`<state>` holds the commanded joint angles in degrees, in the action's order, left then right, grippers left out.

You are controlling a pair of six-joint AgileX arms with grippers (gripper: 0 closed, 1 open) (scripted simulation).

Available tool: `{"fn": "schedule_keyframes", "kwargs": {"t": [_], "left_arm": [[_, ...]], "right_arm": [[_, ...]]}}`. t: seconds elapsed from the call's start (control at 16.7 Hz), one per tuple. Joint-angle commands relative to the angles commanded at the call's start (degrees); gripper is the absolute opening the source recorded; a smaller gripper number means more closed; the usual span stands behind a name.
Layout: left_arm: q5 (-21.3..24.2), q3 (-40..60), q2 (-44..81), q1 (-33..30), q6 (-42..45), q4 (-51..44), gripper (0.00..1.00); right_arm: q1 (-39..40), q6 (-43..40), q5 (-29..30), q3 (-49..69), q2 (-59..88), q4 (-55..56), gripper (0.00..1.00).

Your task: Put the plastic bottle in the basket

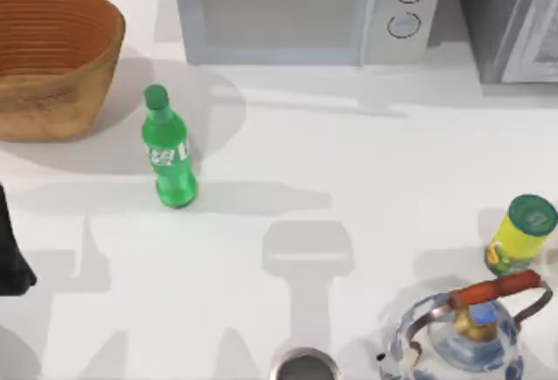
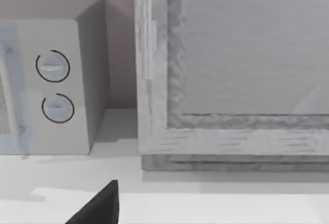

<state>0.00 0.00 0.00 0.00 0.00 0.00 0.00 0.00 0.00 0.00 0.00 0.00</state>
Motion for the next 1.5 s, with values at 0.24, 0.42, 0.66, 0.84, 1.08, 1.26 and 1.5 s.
{"fn": "schedule_keyframes", "kwargs": {"t": [0.24, 0.42, 0.66, 0.84, 1.08, 1.26, 1.5], "left_arm": [[1.2, 0.5, 1.8, -0.1, 0.3, 1.6, 1.0], [5.3, 2.2, 9.0, -0.4, 1.3, 7.4, 1.0], [13.3, 5.5, 26.8, -0.3, 3.5, 19.4, 1.0], [20.2, 8.1, 44.3, -0.1, 5.6, 29.8, 1.0], [29.4, 11.6, 68.7, 0.2, 8.3, 43.5, 1.0], [35.7, 14.3, 84.0, 0.1, 10.1, 53.0, 1.0], [42.4, 17.5, 98.4, 0.0, 12.0, 63.5, 1.0]], "right_arm": [[0.0, 0.0, 0.0, 0.0, 0.0, 0.0, 1.0], [0.0, 0.0, 0.0, 0.0, 0.0, 0.0, 1.0], [0.0, 0.0, 0.0, 0.0, 0.0, 0.0, 1.0], [0.0, 0.0, 0.0, 0.0, 0.0, 0.0, 1.0], [0.0, 0.0, 0.0, 0.0, 0.0, 0.0, 1.0], [0.0, 0.0, 0.0, 0.0, 0.0, 0.0, 1.0], [0.0, 0.0, 0.0, 0.0, 0.0, 0.0, 1.0]]}}
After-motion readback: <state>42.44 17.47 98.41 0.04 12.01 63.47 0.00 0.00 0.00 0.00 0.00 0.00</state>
